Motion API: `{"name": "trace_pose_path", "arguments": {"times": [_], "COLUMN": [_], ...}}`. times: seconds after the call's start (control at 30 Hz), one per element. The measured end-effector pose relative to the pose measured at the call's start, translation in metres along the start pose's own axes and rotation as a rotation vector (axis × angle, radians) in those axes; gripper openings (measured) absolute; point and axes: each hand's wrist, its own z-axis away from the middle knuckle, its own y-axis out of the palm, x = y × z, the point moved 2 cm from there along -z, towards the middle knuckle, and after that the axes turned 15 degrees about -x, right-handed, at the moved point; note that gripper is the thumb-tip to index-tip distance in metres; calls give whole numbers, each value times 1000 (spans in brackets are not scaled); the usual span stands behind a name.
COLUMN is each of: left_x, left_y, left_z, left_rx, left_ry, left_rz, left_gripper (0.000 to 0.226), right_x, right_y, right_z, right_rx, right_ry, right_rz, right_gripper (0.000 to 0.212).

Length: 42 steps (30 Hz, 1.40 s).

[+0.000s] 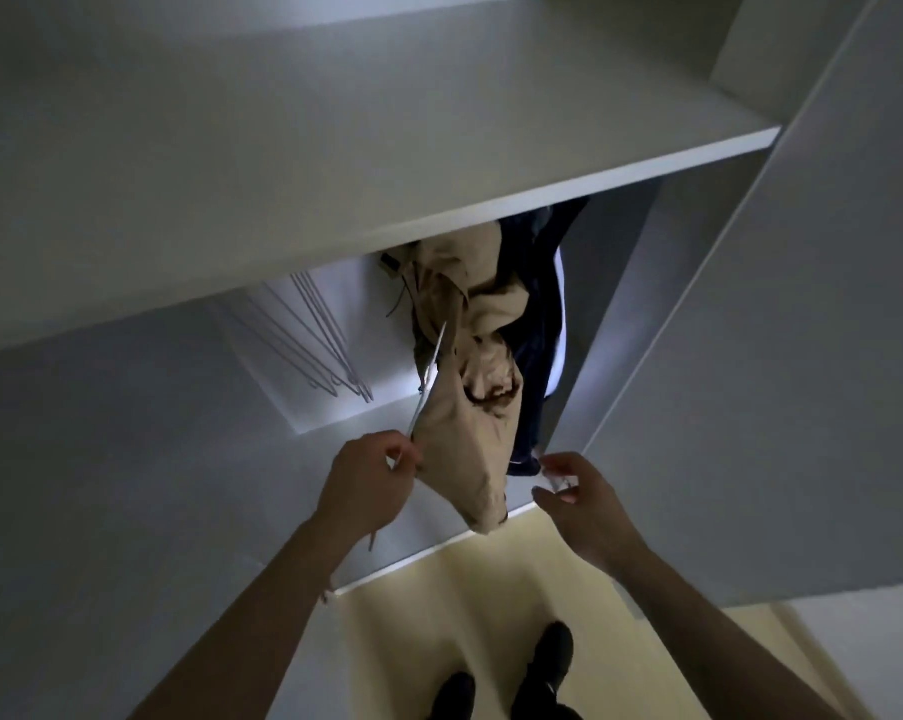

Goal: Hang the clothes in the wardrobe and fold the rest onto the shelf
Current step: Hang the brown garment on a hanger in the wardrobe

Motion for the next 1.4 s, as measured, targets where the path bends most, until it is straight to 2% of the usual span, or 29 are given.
{"name": "trace_pose_path", "arguments": {"times": [0.1, 0.27, 0.53, 0.63, 0.8, 1.03, 1.2, 1.4], "left_x": [-1, -21, -100, -136, -195, -262, -302, -336], "left_y": [2, 15, 74, 100, 141, 179, 195, 217], "left_z": [3, 28, 132, 195, 328, 526, 647, 779], "left_rx": [70, 364, 799, 900, 1034, 1150, 1237, 1506], "left_ry": [18, 121, 504, 673, 876, 1090, 1222, 1333], "left_rz": [-154, -362, -450, -479, -395, -103, 72, 113], "left_gripper": [23, 30, 18, 24, 21, 11, 5, 6], "right_x": [-23, -52, -121, -160, -232, -314, -355, -401], "right_y": [-8, -33, -107, -141, -201, -277, -317, -349], "right_z": [37, 92, 206, 269, 394, 556, 649, 747], "right_rx": [5, -52, -215, -326, -492, -769, -1022, -1403], "right_ry": [64, 180, 354, 432, 568, 737, 794, 849], "right_rz": [23, -22, -104, -182, -263, -427, -644, -899], "right_gripper": [29, 15, 11, 10, 11, 15, 24, 30]}}
